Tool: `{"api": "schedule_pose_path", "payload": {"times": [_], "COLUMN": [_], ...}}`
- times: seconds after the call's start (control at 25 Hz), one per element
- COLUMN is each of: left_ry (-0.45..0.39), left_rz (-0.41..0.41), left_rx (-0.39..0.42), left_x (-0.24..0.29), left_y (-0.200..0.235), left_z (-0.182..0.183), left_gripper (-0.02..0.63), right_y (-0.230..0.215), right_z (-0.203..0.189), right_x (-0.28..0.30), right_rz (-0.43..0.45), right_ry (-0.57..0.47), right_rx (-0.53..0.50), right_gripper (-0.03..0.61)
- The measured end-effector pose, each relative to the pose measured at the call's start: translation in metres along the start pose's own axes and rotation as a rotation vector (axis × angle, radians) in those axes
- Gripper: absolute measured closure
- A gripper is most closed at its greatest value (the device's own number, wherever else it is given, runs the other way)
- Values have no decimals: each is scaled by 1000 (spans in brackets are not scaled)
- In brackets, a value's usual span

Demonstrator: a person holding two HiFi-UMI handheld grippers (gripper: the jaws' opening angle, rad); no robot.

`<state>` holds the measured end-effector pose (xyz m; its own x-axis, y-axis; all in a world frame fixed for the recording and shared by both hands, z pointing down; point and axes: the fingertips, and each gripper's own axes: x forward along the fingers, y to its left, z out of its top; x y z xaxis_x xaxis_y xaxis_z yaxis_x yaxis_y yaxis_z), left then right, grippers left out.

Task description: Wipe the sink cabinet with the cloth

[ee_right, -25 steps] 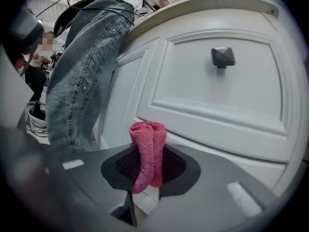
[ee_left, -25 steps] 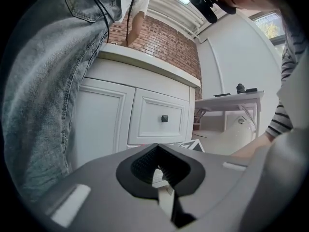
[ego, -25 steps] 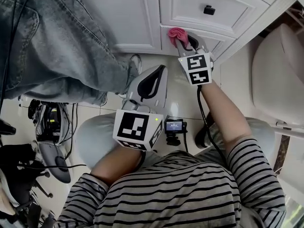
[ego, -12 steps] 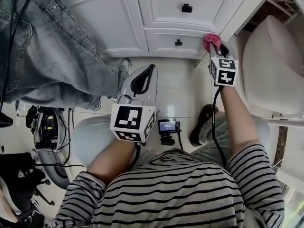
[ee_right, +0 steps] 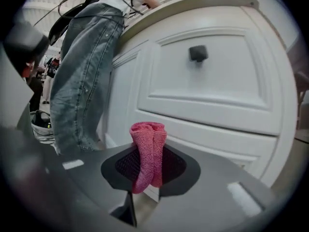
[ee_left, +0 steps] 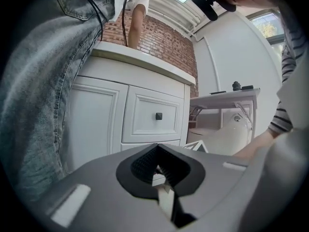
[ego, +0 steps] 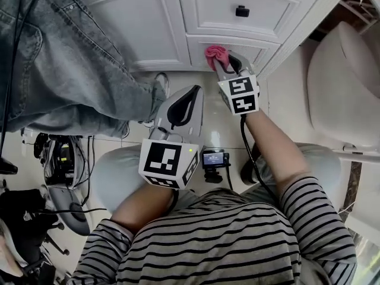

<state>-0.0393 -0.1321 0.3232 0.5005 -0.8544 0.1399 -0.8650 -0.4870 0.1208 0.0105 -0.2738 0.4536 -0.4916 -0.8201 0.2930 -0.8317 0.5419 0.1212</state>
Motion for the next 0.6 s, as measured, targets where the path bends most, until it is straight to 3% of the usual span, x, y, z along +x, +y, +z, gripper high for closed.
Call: {"api": "schedule_pose_path", "payload": {"times": [0.12,0.28,0.6], "left_ry": [10,18,27], "left_rz": [16,16,2], "left_rx": [-21,-5,-17], "left_x": [-1,0,9], "left_y": [8,13,10], "left_z": [-1,2,-5], "left_gripper": [614,614,614], "right_y": [25,11,-36], "right_z": [-23,-42,-54], "right_x": [37,59,5], "right_rz": [36,16,-40], "right_ry": [67,124,128], "right_rx": [-13,-34,-35], "right_gripper": [491,491,492]}}
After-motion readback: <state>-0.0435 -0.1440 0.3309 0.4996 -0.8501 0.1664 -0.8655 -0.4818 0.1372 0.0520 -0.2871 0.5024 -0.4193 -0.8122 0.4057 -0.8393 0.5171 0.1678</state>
